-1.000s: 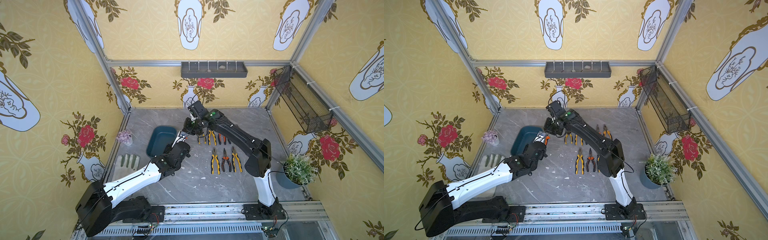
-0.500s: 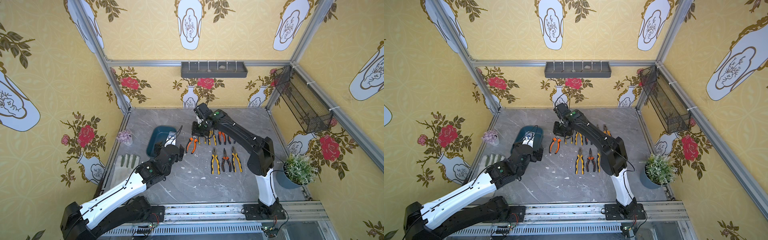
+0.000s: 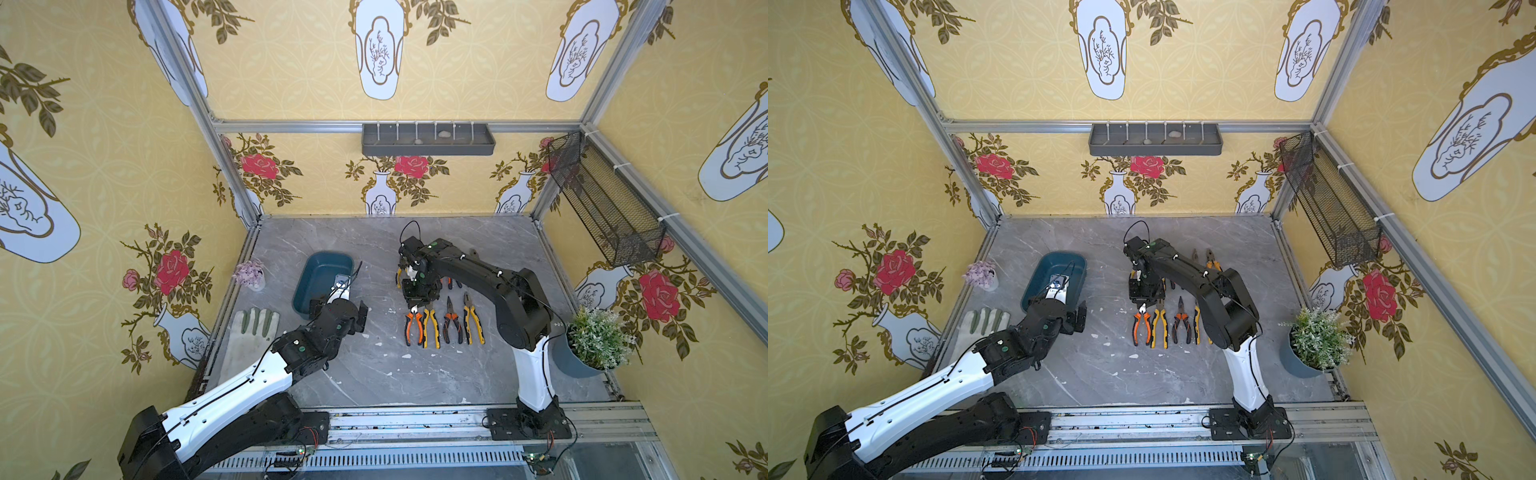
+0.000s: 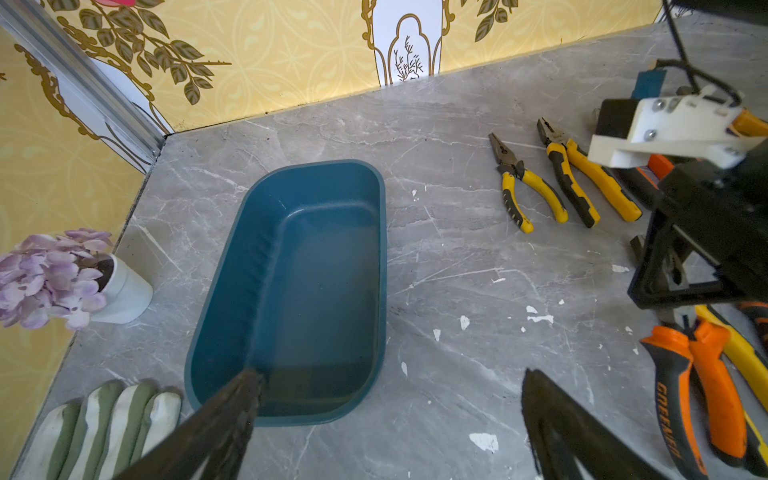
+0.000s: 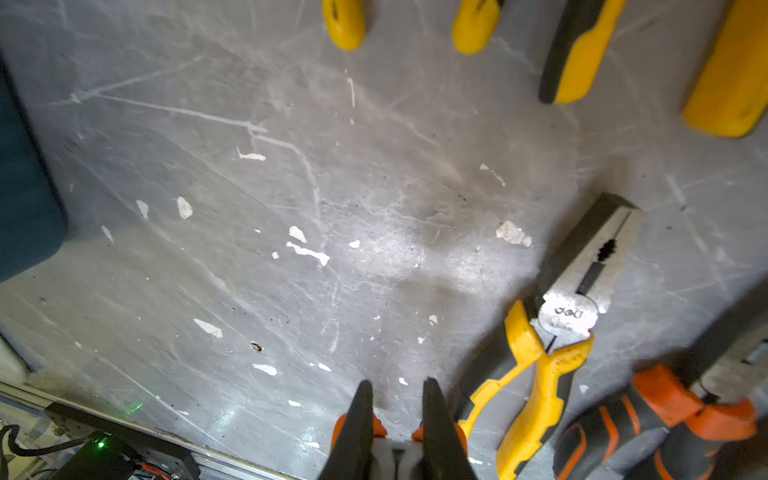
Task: Take the pliers out of the storage box
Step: Place the pliers at the center of the board.
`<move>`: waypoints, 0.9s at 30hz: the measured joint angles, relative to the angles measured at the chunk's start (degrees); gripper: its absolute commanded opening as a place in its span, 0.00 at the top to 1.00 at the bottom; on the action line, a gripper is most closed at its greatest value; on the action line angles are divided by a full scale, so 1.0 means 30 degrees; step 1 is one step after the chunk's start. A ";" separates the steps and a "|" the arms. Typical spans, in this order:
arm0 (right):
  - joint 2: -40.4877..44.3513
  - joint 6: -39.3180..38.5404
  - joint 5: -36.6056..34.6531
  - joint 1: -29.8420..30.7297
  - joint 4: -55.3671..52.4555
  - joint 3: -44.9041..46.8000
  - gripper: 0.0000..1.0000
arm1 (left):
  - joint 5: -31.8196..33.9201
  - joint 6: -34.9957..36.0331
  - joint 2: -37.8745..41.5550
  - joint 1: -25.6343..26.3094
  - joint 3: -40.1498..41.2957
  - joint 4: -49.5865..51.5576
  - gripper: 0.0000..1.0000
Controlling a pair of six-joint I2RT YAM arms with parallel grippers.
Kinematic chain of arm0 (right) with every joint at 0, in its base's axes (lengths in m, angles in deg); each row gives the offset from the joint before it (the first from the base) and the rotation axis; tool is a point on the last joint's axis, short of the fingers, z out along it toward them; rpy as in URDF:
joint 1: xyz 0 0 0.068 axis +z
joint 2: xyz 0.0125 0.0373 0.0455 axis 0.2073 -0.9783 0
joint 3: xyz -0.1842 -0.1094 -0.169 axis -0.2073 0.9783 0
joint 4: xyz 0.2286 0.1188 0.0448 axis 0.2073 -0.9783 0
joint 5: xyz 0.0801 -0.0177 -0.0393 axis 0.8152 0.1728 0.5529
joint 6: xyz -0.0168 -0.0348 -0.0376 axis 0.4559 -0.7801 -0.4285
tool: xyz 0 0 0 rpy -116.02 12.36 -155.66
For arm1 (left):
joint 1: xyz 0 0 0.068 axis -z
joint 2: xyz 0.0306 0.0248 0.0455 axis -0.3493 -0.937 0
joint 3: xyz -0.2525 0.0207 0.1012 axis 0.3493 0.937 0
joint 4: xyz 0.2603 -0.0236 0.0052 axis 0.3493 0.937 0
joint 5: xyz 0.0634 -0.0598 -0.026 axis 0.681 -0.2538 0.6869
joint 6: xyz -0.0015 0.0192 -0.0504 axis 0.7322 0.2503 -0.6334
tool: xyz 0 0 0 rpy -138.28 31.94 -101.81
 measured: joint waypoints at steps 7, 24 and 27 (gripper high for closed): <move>-0.0743 0.0087 0.0903 -0.0007 0.0597 0.0036 0.98 | -0.0131 -0.0066 -0.0364 -0.0022 0.0109 -0.0219 0.01; -0.2652 0.0801 0.1625 -0.0561 0.1020 -0.0729 0.81 | -0.0481 -0.0138 -0.1137 -0.0109 0.0175 -0.0474 0.01; -0.2878 0.0882 0.1807 -0.0597 0.1158 -0.1056 0.78 | -0.0576 -0.0131 -0.1333 -0.0204 0.0073 -0.0510 0.01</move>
